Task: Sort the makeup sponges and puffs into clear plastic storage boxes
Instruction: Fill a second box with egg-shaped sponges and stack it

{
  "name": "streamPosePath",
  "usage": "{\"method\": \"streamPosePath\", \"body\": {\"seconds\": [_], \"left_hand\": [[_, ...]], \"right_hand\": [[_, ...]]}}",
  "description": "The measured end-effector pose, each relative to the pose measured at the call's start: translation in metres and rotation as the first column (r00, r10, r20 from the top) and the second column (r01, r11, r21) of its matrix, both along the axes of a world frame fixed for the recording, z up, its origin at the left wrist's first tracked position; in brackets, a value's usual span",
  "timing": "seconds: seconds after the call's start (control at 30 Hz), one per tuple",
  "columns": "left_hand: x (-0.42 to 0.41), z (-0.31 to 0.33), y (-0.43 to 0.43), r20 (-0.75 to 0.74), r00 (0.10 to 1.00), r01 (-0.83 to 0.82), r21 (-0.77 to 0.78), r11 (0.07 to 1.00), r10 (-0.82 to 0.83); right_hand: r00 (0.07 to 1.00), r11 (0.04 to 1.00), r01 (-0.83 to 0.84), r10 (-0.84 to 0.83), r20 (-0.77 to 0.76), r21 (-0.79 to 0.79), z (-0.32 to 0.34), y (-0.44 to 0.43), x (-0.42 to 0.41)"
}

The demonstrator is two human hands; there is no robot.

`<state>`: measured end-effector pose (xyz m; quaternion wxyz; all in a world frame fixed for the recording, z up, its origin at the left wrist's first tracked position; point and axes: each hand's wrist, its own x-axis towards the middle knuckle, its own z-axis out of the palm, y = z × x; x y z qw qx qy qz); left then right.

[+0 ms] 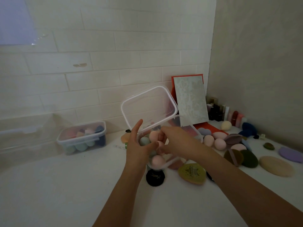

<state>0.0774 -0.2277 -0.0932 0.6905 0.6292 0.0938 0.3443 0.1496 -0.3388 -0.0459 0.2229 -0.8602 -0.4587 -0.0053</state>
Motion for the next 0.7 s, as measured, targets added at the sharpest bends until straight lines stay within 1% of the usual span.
{"method": "streamPosePath", "body": {"seconds": [0.07,0.17,0.27,0.37,0.4,0.47,0.57,0.63,0.7], "left_hand": [[-0.001,-0.002,0.003,0.003,0.999,-0.033,-0.033,0.999,0.033],[-0.001,-0.004,0.005,-0.002,0.998,-0.065,-0.023,0.998,0.065],[0.000,-0.005,0.003,-0.021,0.998,-0.062,-0.008,0.998,0.062],[0.002,-0.006,0.002,-0.042,0.998,-0.051,-0.030,0.998,0.050],[0.003,-0.006,0.003,-0.047,0.998,-0.049,-0.041,0.998,0.047],[0.002,-0.007,0.004,-0.058,0.997,-0.055,-0.058,0.997,0.052],[0.003,-0.008,0.007,-0.074,0.996,-0.063,-0.097,0.993,0.056],[0.003,-0.008,0.009,-0.079,0.996,-0.058,-0.132,0.990,0.048],[0.004,-0.008,0.010,-0.077,0.996,-0.055,-0.158,0.986,0.043]], "right_hand": [[0.999,1.000,-0.019,0.019,0.028,0.007,0.000,0.004,-0.001],[1.000,1.000,-0.015,0.015,0.013,0.010,0.003,0.001,0.003],[0.997,0.999,0.004,-0.001,-0.077,0.041,0.015,-0.009,0.009],[0.987,0.991,0.036,-0.015,-0.163,0.128,0.033,-0.023,0.018],[0.987,0.984,0.077,-0.053,-0.154,0.158,0.037,-0.028,0.024],[0.979,0.958,0.197,-0.182,-0.086,0.211,0.043,-0.041,0.038],[0.920,0.884,0.376,-0.392,0.006,0.278,0.041,-0.061,0.065],[0.877,0.863,0.457,-0.478,0.052,0.218,0.036,-0.072,0.079],[0.883,0.886,0.462,-0.463,0.074,0.038,0.027,-0.076,0.089]]}}
